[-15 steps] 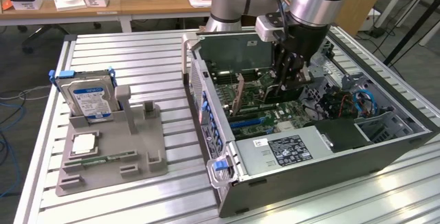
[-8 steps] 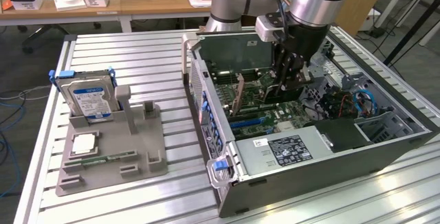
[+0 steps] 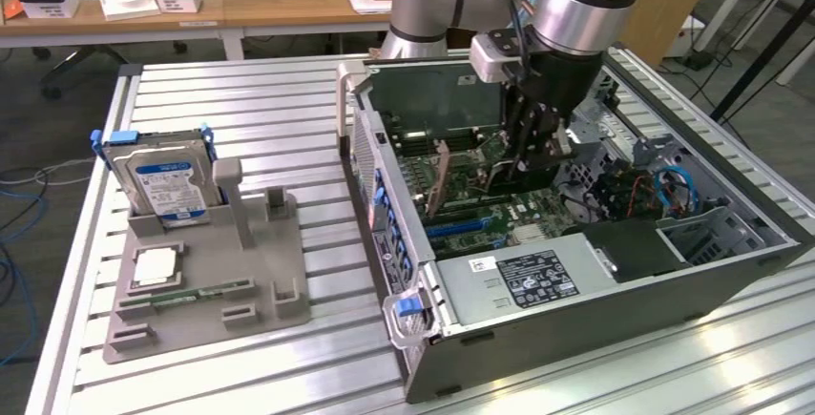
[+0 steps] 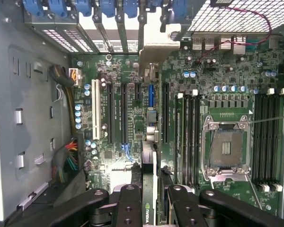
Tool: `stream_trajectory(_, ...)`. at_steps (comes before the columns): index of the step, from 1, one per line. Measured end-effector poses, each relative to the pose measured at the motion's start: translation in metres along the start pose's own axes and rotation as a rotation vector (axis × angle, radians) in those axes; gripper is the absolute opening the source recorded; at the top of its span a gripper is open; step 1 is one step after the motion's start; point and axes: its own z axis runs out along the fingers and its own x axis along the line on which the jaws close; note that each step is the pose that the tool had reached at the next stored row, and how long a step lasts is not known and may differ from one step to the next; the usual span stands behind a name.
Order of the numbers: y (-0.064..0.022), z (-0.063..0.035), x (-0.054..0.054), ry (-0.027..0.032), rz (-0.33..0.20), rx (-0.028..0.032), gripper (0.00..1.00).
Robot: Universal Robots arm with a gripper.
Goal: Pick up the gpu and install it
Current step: 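Insert the gpu into the slot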
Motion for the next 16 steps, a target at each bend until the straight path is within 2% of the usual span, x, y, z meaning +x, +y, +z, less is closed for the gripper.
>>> stream_trajectory(16, 0.0153, 0.0161, 0.001, 0.0001, 0.000, 0.0000, 0.26)
